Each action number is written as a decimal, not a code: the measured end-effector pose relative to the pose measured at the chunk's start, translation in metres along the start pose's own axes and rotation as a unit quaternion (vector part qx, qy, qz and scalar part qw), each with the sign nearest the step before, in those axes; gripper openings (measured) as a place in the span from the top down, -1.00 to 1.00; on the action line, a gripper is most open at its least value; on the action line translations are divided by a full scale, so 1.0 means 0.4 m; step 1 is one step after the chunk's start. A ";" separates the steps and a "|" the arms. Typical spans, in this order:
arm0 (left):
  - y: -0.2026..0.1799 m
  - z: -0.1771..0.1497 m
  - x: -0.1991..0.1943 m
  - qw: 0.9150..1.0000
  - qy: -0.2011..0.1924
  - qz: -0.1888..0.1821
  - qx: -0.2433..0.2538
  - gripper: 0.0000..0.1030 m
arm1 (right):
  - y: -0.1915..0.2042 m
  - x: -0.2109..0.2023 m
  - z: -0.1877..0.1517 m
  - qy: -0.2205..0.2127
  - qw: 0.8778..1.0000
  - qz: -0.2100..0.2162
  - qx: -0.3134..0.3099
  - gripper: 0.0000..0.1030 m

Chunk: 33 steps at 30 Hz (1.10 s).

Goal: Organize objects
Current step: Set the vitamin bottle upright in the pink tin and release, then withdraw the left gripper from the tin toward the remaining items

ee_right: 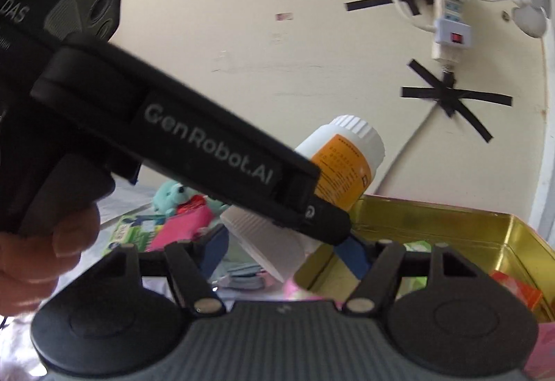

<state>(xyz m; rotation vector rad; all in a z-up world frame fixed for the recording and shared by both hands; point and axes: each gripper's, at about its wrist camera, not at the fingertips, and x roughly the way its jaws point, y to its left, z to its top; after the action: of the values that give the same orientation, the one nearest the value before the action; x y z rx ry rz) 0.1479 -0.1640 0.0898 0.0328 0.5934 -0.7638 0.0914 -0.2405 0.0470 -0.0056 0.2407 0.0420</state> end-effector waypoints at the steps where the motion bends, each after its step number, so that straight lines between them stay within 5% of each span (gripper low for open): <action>1: -0.006 0.004 0.029 1.000 -0.002 0.008 0.000 -0.16 | -0.027 0.012 -0.006 0.002 1.000 -0.011 0.017 -0.34; 5: -0.020 0.005 0.106 0.999 -0.006 0.042 -0.011 -0.16 | -0.123 0.051 -0.029 0.025 0.995 -0.056 0.075 -0.46; 10: -0.031 -0.009 0.113 0.996 -0.020 0.092 -0.014 -0.40 | -0.199 0.045 -0.043 0.040 0.987 -0.045 0.147 -0.66; 16: -0.010 -0.011 0.016 0.987 -0.056 0.147 -0.019 -0.39 | -0.171 0.020 -0.056 0.019 0.991 -0.070 0.116 -0.63; 25: 0.116 -0.099 -0.113 0.952 -0.044 0.300 -0.033 -0.41 | -0.165 -0.006 -0.061 -0.039 0.986 -0.103 0.123 -0.62; 33: 0.226 -0.197 -0.201 0.931 -0.027 0.355 -0.079 -0.41 | -0.144 -0.006 -0.070 -0.046 0.980 -0.159 0.111 -0.66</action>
<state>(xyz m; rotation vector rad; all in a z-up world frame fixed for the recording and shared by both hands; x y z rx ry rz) 0.1228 -0.0278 0.0491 0.0741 0.5375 -0.0116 0.0848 -0.2983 0.0204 0.1800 0.1492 -0.3023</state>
